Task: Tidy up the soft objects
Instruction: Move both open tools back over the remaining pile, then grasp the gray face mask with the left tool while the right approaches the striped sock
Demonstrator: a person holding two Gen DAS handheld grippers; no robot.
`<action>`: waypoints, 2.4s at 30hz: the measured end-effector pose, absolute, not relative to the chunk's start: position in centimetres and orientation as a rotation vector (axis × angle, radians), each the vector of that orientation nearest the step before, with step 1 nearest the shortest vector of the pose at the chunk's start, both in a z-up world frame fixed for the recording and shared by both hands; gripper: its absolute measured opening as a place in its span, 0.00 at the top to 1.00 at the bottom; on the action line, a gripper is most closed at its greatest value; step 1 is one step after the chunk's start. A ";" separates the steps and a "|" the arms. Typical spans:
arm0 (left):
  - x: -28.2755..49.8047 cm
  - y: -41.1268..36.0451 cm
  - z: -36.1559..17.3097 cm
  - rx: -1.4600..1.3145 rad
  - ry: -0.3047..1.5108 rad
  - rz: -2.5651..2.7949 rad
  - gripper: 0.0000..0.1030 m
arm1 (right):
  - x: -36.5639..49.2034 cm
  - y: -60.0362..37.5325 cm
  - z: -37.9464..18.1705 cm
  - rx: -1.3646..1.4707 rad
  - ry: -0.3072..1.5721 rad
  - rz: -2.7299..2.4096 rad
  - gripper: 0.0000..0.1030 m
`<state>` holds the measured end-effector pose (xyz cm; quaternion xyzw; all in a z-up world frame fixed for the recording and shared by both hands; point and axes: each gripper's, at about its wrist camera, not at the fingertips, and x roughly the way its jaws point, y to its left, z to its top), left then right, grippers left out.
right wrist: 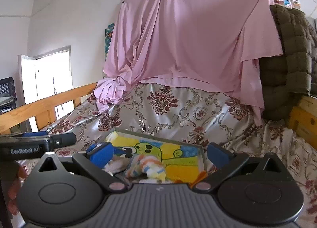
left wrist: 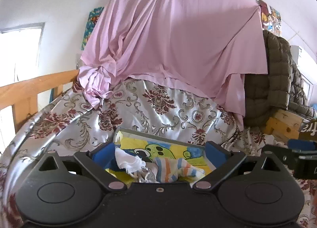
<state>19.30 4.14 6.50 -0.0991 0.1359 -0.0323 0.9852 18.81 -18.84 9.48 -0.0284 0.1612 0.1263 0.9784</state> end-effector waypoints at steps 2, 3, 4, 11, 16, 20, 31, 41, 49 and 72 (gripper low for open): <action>17.6 3.8 6.5 -0.200 0.277 -0.063 0.04 | 17.2 -19.3 9.2 -0.049 0.321 0.254 0.00; 16.8 3.6 6.4 -0.198 0.280 -0.059 0.04 | 16.5 -19.5 9.0 -0.047 0.321 0.252 0.00; 15.9 3.3 6.1 -0.194 0.285 -0.056 0.04 | 15.7 -19.7 8.7 -0.044 0.322 0.251 0.00; 12.1 1.9 5.1 -0.181 0.321 -0.051 0.04 | 11.0 -20.8 7.6 -0.019 0.316 0.244 0.00; 9.5 1.5 4.4 -0.187 0.327 -0.037 0.03 | 8.4 -22.0 7.0 0.015 0.304 0.215 0.00; 8.1 1.2 3.3 -0.187 0.370 -0.026 0.03 | 6.6 -22.8 6.1 0.030 0.318 0.199 0.00; 6.8 0.0 0.4 -0.146 0.473 -0.034 0.03 | 3.6 -24.0 1.7 0.040 0.403 0.149 0.00; 7.5 -1.0 -1.3 -0.106 0.558 -0.043 0.02 | 3.7 -24.3 -0.3 0.034 0.480 0.122 0.00; 8.3 -0.8 -2.2 -0.120 0.607 -0.026 0.01 | 4.9 -24.5 -1.3 0.049 0.562 0.090 0.00; 10.9 -1.2 -2.2 -0.130 0.685 -0.039 0.01 | 8.0 -26.1 -2.7 0.110 0.693 0.056 0.00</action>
